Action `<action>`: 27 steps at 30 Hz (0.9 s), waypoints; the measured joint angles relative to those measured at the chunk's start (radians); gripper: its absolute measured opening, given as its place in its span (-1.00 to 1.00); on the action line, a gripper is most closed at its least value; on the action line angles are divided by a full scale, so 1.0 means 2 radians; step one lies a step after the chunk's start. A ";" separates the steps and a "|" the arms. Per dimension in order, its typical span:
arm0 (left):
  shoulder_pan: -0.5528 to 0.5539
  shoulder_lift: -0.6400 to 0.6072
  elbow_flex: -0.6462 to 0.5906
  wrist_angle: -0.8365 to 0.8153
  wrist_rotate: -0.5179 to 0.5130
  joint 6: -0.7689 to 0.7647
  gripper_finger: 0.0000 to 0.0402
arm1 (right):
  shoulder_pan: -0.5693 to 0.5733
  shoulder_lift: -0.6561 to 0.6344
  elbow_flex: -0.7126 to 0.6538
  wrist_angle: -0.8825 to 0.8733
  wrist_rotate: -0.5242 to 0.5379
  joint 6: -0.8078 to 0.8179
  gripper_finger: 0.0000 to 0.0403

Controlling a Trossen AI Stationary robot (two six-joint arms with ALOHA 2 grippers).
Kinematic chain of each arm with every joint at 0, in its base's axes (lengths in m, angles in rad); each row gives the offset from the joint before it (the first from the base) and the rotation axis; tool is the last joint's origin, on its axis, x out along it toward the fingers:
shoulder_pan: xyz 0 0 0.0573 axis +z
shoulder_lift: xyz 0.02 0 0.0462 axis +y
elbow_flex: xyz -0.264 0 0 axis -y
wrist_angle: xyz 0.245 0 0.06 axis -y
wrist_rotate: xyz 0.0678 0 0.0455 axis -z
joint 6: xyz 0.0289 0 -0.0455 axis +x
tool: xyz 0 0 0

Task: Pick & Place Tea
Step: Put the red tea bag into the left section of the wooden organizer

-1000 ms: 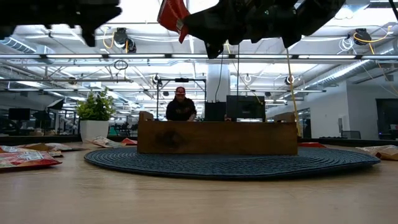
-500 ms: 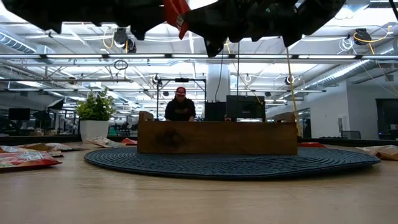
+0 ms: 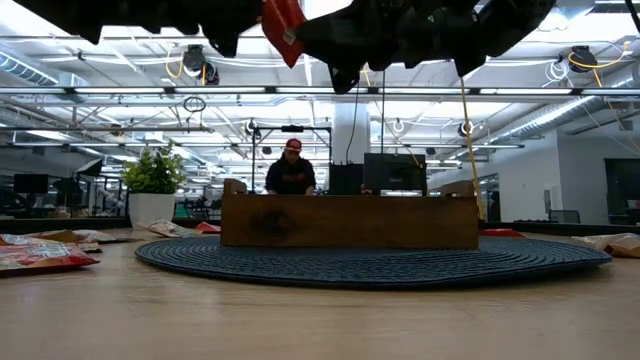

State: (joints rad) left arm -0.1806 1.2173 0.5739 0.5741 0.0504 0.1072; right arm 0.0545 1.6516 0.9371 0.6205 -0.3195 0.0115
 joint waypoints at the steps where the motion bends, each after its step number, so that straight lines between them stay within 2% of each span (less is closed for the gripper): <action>1: 0.000 -0.006 0.000 -0.005 0.012 -0.004 -0.22 | 0.000 0.000 0.000 0.002 0.000 0.000 -0.89; 4: 0.000 -0.010 0.000 -0.009 0.043 -0.010 -0.21 | 0.000 0.000 0.000 0.003 0.000 0.000 -0.89; 6: 0.000 -0.010 0.000 -0.009 0.046 -0.010 -0.19 | 0.000 0.000 0.000 0.004 0.001 0.000 -0.89; 11: 0.011 -0.006 0.000 -0.011 0.020 -0.001 -0.14 | 0.002 0.000 0.000 0.010 -0.008 0.004 -0.89; 14: 0.019 -0.008 0.000 -0.010 -0.015 0.008 -0.13 | 0.009 0.000 0.000 0.014 -0.016 0.007 -0.89; 20: 0.034 -0.008 0.000 -0.010 -0.024 0.007 -0.13 | 0.017 0.000 0.000 0.014 -0.026 0.000 -0.89; 22: 0.036 -0.008 0.000 -0.010 -0.005 0.006 -0.13 | 0.017 0.000 0.000 0.013 -0.026 -0.002 -0.89; 27: 0.034 -0.008 0.000 -0.010 0.085 0.004 -0.13 | 0.014 0.000 0.000 0.024 -0.027 -0.003 -0.88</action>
State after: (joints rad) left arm -0.1123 1.2020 0.5739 0.5532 0.2198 0.1143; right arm 0.0835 1.6512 0.9375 0.6693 -0.3736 0.0059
